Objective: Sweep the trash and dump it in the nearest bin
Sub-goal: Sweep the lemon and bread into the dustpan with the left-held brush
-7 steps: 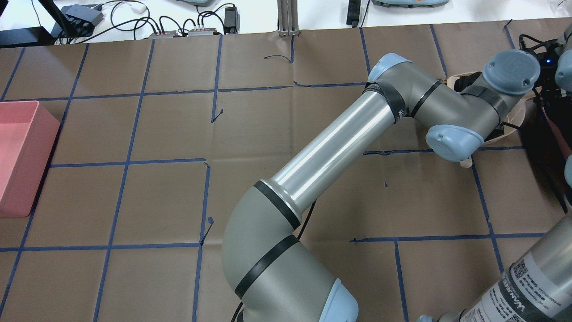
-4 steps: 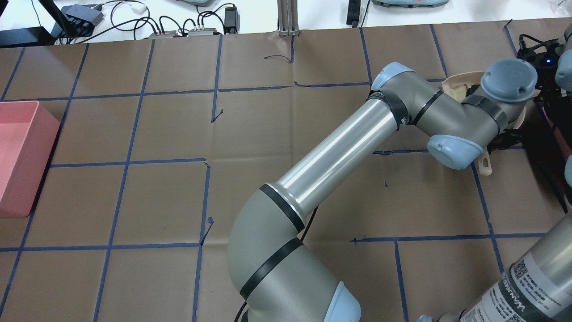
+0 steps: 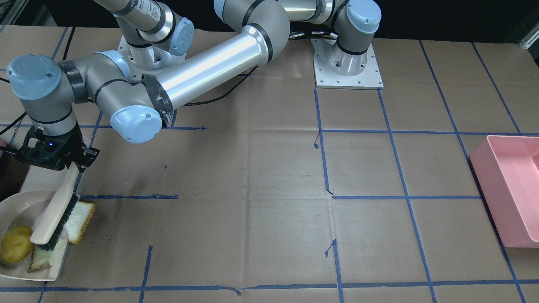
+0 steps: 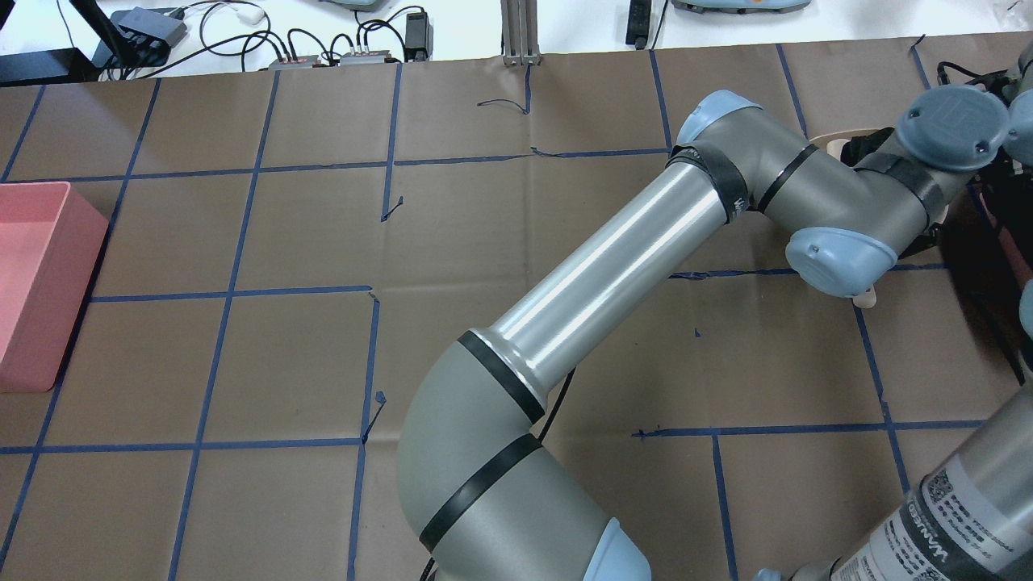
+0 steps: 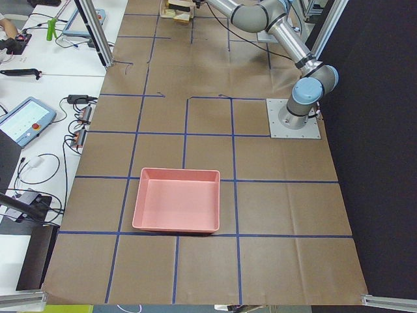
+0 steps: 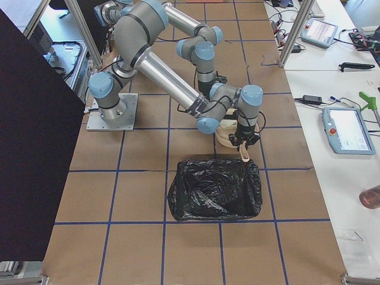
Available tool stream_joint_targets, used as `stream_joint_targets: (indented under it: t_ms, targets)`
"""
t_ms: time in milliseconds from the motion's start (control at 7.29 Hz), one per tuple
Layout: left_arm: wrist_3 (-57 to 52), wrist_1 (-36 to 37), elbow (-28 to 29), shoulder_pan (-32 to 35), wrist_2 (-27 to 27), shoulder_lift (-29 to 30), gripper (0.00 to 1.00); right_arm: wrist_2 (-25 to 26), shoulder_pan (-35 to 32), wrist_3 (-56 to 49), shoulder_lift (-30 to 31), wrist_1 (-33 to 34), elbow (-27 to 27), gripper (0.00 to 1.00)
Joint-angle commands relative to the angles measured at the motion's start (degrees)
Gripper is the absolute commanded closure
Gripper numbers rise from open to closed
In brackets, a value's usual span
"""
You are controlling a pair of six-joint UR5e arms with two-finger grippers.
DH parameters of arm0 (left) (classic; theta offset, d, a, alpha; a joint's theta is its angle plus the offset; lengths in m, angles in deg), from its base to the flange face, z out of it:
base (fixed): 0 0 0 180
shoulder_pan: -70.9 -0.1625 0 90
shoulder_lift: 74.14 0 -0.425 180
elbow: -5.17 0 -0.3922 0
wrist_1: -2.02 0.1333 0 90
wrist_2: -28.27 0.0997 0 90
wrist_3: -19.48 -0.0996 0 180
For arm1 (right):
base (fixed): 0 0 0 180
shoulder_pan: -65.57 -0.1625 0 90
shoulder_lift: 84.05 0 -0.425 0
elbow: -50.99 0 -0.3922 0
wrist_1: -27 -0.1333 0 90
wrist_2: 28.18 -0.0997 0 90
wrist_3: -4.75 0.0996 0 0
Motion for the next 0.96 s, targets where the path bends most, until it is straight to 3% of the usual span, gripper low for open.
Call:
stream_joint_targets:
  t_ms: [0, 411, 823]
  targets:
    - [7.3, -4.2, -0.3, 0.0, 3.6, 0.1, 1.00, -0.2, 0.0, 0.0, 0.0, -0.1, -0.1, 1.00]
    - [12.3, -10.4, -0.2, 0.4, 3.9, 0.7, 1.00, -0.6, -0.1, 0.0, 0.1, -0.8, -0.1, 1.00]
    - [17.7, -10.1, 0.5, 1.0, -0.4, 2.5, 1.00, -0.6, -0.7, 0.1, 0.1, -1.2, -0.1, 1.00]
